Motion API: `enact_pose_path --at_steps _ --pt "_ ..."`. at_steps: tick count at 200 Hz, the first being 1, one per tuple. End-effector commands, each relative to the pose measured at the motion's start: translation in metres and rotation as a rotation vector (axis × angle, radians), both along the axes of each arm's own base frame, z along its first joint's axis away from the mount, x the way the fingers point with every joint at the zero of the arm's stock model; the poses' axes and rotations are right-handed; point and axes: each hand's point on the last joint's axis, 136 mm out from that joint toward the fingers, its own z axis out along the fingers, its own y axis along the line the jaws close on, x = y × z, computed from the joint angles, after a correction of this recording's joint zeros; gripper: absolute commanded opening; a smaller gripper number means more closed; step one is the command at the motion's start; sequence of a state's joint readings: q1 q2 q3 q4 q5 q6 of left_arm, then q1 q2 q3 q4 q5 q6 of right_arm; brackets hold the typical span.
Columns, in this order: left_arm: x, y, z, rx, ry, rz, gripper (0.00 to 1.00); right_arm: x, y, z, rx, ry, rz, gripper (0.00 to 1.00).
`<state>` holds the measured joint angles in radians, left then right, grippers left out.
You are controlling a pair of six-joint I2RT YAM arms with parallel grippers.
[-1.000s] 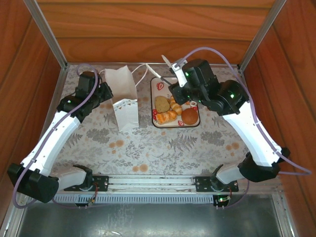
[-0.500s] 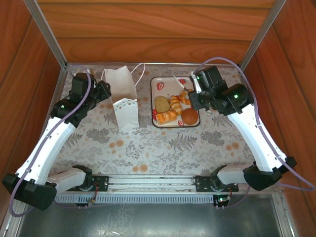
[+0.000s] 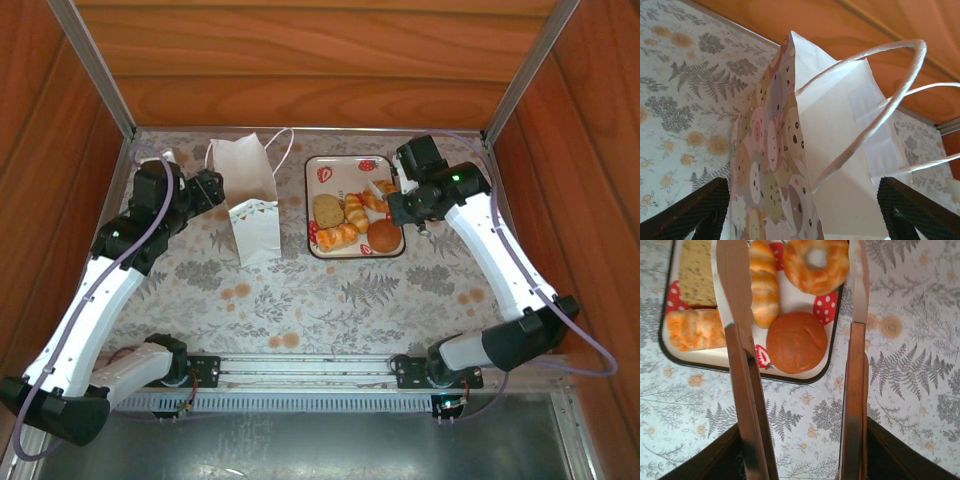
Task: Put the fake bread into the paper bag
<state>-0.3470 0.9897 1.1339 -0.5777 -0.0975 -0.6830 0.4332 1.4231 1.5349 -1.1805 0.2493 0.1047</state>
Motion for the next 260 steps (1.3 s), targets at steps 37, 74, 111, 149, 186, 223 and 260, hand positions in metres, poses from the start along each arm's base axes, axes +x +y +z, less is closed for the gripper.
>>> enact_pose_path --at_steps 37,74,111,149,186,223,260 --pt "-0.014 -0.001 0.001 -0.020 -0.023 -0.036 0.86 0.040 -0.020 -0.039 -0.018 0.058 -0.092 0.56" --pt "-0.020 0.003 0.002 -0.026 -0.035 -0.029 0.86 0.062 -0.026 -0.068 -0.068 0.121 -0.120 0.55" --pt "-0.023 0.005 0.002 -0.028 -0.043 -0.024 0.87 0.077 -0.028 -0.086 -0.093 0.165 -0.131 0.54" --pt "-0.024 0.008 0.000 -0.027 -0.041 -0.014 0.86 0.086 -0.030 -0.094 -0.105 0.179 -0.137 0.53" --pt "-0.023 0.008 0.000 -0.026 -0.040 -0.015 0.86 0.093 -0.031 -0.100 -0.107 0.191 -0.136 0.53" --pt "-0.023 0.009 -0.001 -0.024 -0.038 -0.012 0.86 0.096 -0.030 -0.106 -0.101 0.209 -0.130 0.52" --pt "-0.022 0.009 -0.003 -0.022 -0.032 -0.011 0.86 0.094 -0.030 -0.115 -0.100 0.239 -0.128 0.52"
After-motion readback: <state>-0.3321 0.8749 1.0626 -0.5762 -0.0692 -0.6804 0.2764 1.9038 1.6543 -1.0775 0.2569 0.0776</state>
